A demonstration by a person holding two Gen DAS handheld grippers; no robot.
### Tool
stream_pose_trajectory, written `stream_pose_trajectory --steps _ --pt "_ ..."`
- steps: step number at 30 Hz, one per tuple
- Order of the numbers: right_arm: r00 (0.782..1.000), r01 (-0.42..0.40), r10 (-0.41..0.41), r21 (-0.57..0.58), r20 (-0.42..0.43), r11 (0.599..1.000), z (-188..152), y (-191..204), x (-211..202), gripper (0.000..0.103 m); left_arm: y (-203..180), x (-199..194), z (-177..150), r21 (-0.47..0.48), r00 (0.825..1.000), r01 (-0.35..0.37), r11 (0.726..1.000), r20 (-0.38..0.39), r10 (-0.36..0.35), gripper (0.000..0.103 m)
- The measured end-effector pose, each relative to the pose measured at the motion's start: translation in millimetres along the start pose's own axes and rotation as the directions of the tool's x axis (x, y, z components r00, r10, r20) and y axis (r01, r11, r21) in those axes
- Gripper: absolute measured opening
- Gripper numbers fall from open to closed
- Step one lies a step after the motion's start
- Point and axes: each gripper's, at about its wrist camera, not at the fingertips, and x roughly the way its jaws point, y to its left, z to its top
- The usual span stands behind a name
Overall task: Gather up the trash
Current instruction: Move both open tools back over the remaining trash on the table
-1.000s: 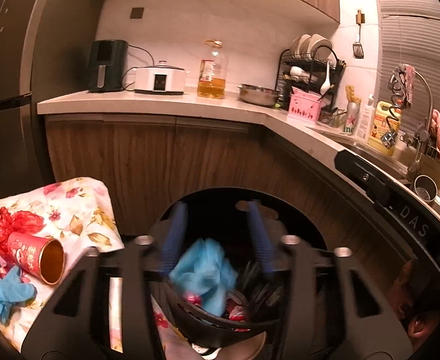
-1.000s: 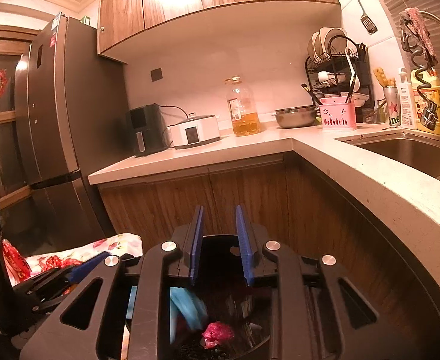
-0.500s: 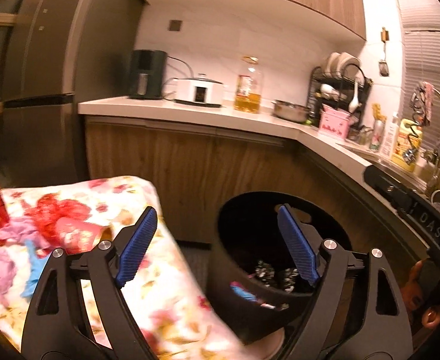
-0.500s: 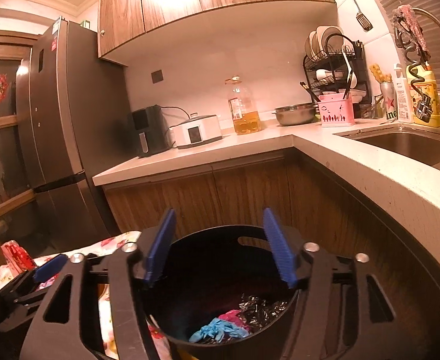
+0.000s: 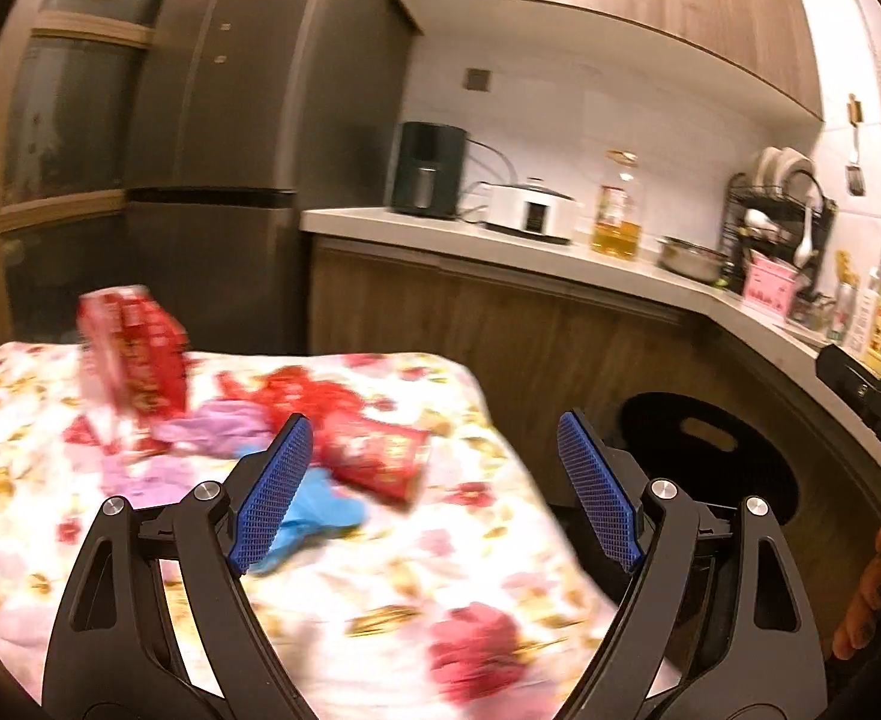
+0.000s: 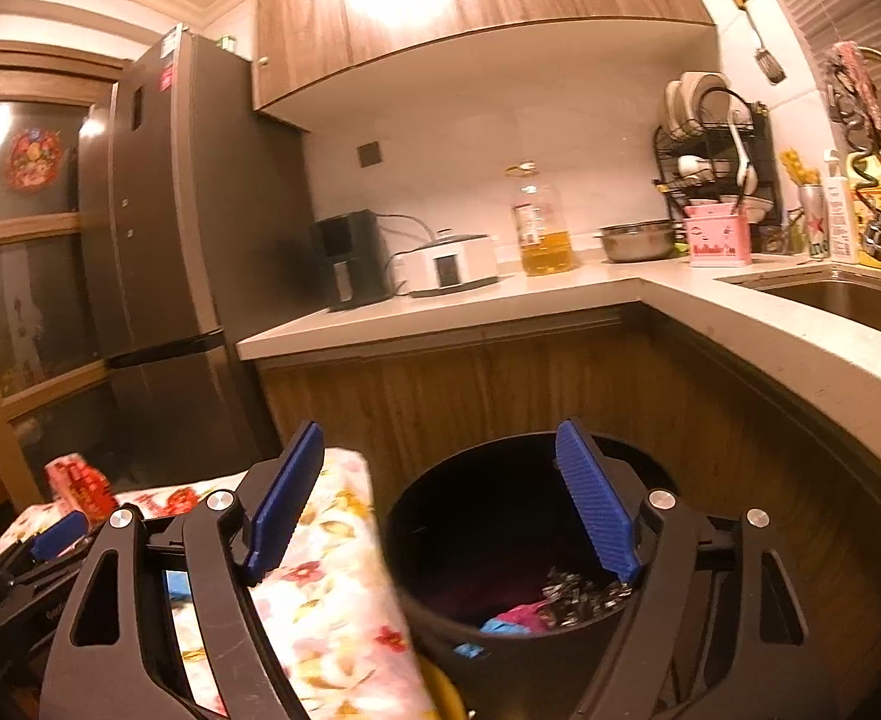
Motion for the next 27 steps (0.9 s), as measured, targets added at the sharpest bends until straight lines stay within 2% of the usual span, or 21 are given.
stream_pose_trajectory --steps 7,14,19,27 --pt "0.996 -0.079 0.077 -0.033 -0.042 0.996 -18 48 3 0.078 63 -13 -8 -0.051 0.993 -0.119 0.992 -0.02 0.118 0.082" --pt "0.987 -0.147 0.142 -0.062 -0.075 0.987 -36 92 10 0.078 104 -23 -17 -0.062 0.979 -0.204 0.977 -0.022 0.203 0.082" --pt "0.979 -0.182 0.173 -0.08 -0.108 0.98 -49 117 19 0.078 128 -16 -27 -0.068 0.969 -0.243 0.968 -0.056 0.239 0.082" --pt "0.968 -0.214 0.196 -0.109 -0.156 0.971 -67 151 39 0.078 146 11 -38 -0.07 0.961 -0.258 0.964 -0.122 0.248 0.081"
